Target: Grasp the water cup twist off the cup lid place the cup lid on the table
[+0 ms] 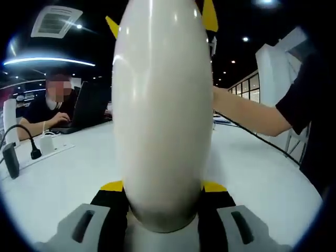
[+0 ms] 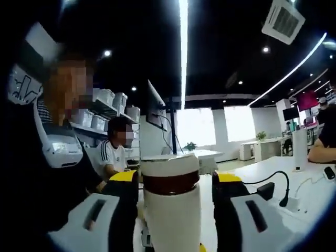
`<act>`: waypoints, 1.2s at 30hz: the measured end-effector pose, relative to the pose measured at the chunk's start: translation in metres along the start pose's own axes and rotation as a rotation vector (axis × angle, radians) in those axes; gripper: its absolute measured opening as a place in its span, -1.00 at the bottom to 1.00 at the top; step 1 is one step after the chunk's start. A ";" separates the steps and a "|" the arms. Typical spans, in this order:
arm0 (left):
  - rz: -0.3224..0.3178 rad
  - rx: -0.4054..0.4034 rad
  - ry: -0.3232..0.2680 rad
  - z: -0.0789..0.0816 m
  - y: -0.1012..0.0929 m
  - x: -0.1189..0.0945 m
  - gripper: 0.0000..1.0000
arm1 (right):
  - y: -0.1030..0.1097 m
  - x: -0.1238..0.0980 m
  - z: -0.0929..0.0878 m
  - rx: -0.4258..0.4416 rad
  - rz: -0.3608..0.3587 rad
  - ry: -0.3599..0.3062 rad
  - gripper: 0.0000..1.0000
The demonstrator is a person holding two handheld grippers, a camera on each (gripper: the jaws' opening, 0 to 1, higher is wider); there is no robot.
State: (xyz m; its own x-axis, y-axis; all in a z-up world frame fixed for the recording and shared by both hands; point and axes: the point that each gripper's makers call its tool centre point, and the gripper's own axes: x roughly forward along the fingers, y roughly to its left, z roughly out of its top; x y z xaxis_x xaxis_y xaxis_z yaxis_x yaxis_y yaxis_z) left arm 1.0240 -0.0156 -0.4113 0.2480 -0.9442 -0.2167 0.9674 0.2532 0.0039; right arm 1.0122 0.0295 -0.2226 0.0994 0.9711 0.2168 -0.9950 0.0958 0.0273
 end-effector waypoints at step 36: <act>0.019 -0.005 0.001 0.000 0.000 -0.001 0.07 | 0.034 -0.021 0.017 -0.480 -1.208 0.034 -0.04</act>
State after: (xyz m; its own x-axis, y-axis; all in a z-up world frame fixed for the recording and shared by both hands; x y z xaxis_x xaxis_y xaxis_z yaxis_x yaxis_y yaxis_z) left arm 1.0239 -0.0147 -0.4109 0.2664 -0.9389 -0.2179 0.9622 0.2722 0.0035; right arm 0.9761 0.0084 -0.2094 0.9356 0.2207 0.2755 -0.1802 0.9697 -0.1648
